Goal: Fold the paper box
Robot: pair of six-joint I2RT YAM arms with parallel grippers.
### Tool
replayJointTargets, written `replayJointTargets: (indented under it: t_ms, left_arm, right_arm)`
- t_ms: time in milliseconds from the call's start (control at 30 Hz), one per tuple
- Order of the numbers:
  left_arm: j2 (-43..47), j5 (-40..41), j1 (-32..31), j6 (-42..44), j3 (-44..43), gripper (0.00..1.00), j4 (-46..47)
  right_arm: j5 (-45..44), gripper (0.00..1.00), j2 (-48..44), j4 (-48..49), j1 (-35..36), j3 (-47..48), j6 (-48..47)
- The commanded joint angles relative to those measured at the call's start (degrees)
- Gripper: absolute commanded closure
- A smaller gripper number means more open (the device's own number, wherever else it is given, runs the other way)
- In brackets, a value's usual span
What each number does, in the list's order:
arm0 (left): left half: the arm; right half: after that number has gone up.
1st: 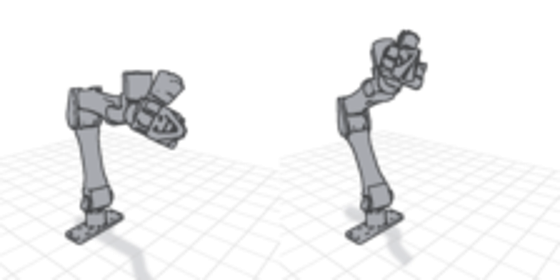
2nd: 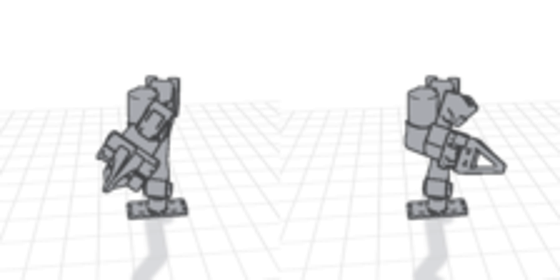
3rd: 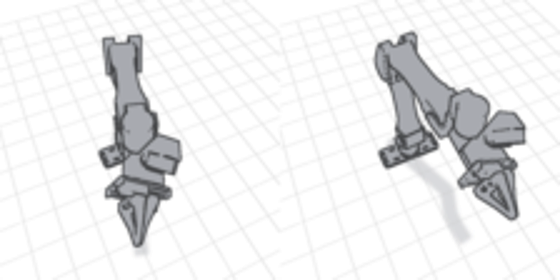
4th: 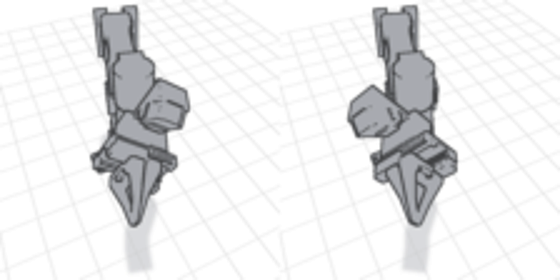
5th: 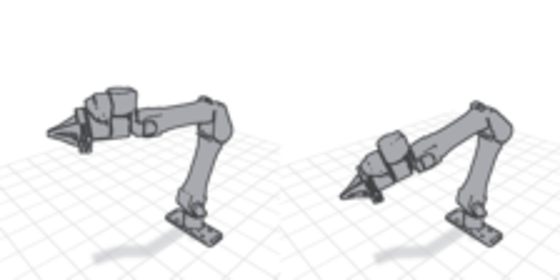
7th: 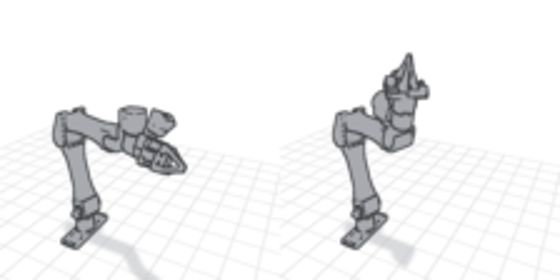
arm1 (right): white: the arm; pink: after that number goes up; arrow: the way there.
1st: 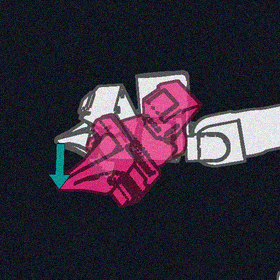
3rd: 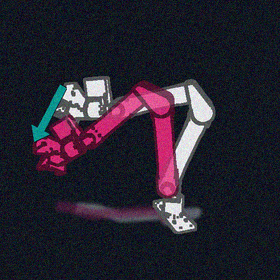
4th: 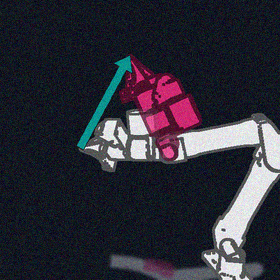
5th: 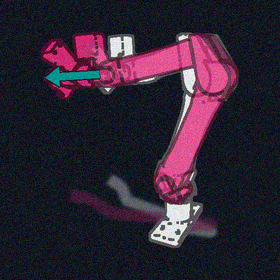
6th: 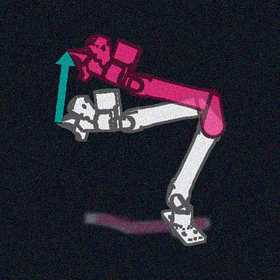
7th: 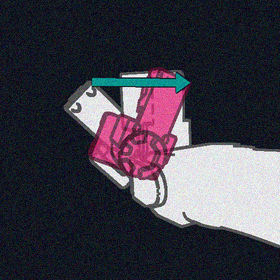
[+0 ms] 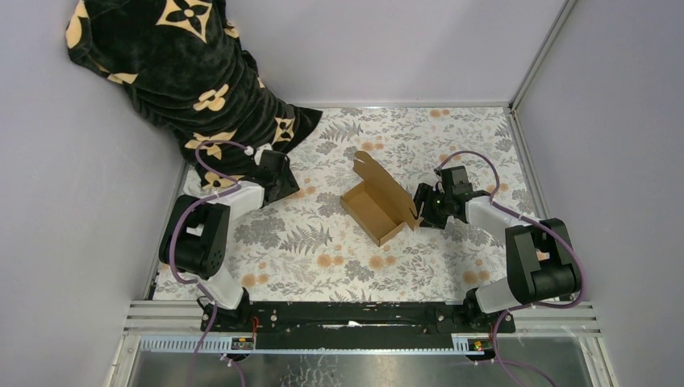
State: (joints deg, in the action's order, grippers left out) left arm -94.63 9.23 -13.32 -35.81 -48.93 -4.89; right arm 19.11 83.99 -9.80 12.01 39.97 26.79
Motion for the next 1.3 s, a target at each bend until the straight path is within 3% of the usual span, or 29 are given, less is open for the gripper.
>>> replayJointTargets:
  t_ms: [0,200,600,967,1133,1267]
  left_arm:
    - [-1.4,-0.1,0.5,1.1,-3.3,0.37,1.5]
    - [-2.0,-0.9,0.5,1.4,-4.1,0.51,1.0]
    - [-1.6,1.6,-1.3,1.7,-3.1,0.52,-1.7]
    - [-3.1,3.6,-2.5,2.4,-4.4,0.63,-4.6]
    - [-3.3,2.5,-2.7,2.4,-5.3,0.8,-5.3]
    - [-1.4,1.0,-3.4,2.7,-7.7,0.83,-7.6]
  right_arm:
    - [0.6,0.33,0.2,1.2,0.4,0.6,-0.5]
    - [0.4,0.33,-0.1,0.9,0.3,0.6,-0.9]
    - [0.8,0.33,0.0,1.7,0.4,0.1,-0.5]
    - [1.2,0.33,0.4,2.5,0.4,0.0,-0.4]
    - [1.2,0.33,0.3,2.4,0.4,0.1,-0.6]
    - [1.0,0.33,0.2,2.1,0.4,0.4,-0.9]
